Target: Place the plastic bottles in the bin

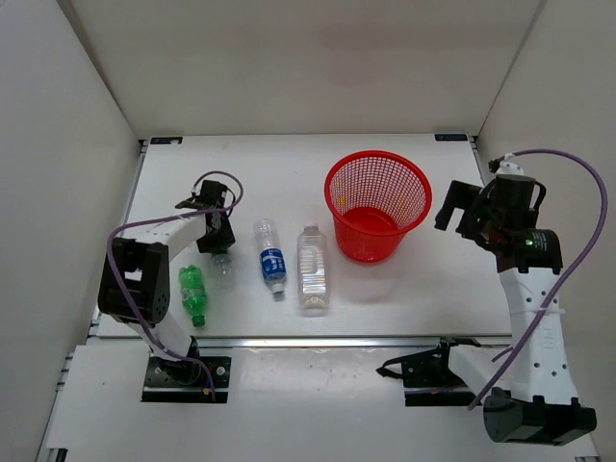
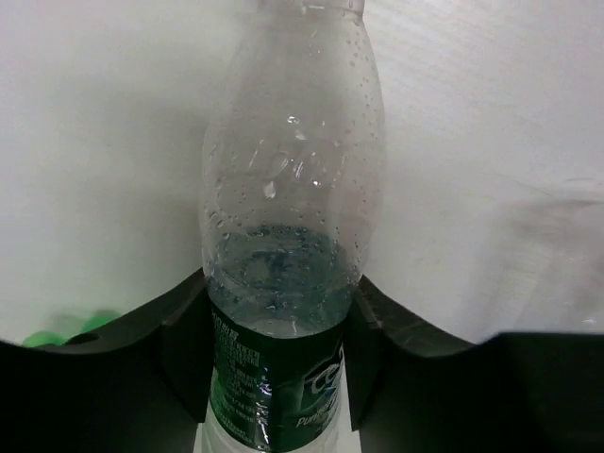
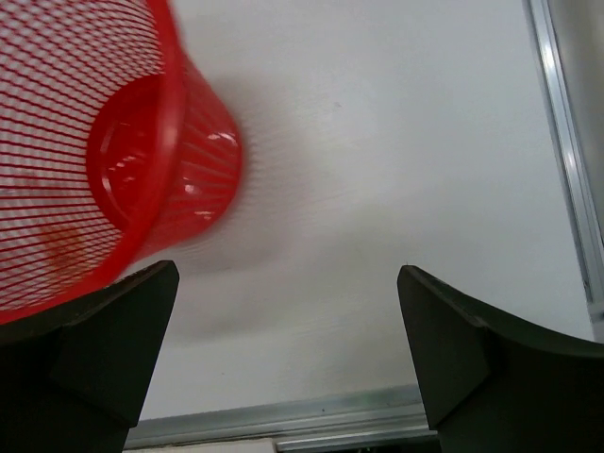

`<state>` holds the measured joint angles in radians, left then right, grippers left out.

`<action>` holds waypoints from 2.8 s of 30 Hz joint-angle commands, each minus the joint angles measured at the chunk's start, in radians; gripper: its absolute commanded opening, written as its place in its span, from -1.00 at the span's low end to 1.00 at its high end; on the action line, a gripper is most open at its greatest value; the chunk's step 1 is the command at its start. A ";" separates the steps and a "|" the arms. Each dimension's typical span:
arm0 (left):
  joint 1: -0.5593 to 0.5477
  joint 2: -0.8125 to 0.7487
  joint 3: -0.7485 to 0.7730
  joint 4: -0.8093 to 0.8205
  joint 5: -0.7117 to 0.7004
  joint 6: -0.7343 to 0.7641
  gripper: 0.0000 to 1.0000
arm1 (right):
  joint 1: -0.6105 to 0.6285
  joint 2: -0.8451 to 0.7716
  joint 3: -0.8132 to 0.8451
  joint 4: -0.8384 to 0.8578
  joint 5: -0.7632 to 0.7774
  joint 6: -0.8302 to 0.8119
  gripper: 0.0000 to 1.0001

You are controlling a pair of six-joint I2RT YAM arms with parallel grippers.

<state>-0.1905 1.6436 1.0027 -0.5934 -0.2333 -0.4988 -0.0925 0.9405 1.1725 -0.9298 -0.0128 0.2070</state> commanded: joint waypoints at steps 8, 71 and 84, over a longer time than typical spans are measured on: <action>-0.009 -0.065 0.045 0.035 0.019 0.019 -0.35 | 0.581 0.158 0.352 0.034 0.080 0.014 0.98; -0.449 0.199 1.091 0.296 0.281 0.000 -0.11 | 0.893 -0.118 -0.137 0.275 -0.266 0.187 -1.00; -0.532 0.292 1.016 0.259 0.336 0.005 0.96 | 0.668 -0.244 0.067 0.104 0.086 0.097 -0.99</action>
<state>-0.6868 1.9682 2.0380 -0.3187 0.0795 -0.5095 0.6025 0.6796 1.1839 -0.8539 -0.0616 0.3531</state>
